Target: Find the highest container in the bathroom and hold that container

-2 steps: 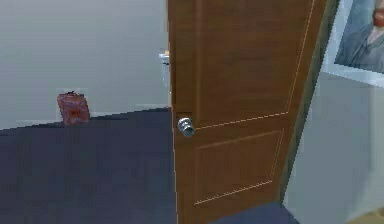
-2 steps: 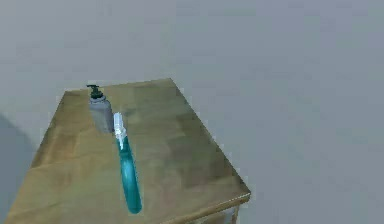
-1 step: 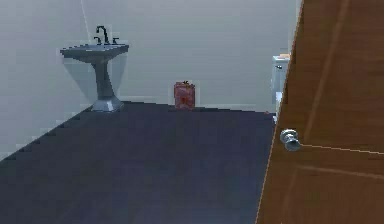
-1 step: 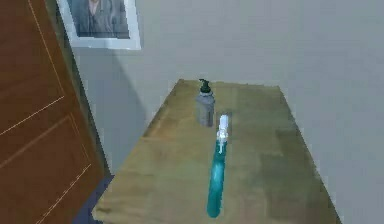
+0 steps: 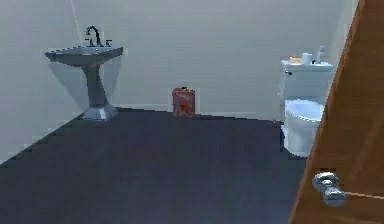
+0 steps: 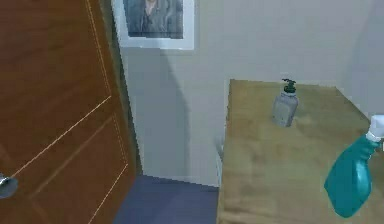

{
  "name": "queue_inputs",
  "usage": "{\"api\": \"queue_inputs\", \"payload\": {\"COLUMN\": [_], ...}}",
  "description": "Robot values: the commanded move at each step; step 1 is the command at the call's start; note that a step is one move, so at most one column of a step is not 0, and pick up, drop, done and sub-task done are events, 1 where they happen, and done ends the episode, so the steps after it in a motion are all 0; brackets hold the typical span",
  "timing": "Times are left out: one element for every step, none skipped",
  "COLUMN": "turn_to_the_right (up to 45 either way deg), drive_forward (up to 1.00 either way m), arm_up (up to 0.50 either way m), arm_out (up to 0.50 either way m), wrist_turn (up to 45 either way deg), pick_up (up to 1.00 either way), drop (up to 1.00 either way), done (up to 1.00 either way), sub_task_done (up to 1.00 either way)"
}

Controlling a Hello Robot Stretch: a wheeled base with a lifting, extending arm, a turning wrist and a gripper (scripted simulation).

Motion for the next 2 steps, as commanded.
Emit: {"api": "queue_inputs", "payload": {"turn_to_the_right": [36.0, 0.0], "drive_forward": [0.00, 0.00], "arm_up": [0.00, 0.50], "arm_out": [0.00, 0.00], "wrist_turn": [0.0, 0.0], "pick_up": [0.00, 0.00], "drop": [0.00, 0.00], "done": [0.00, 0.00], "sub_task_done": [0.00, 0.00]}}
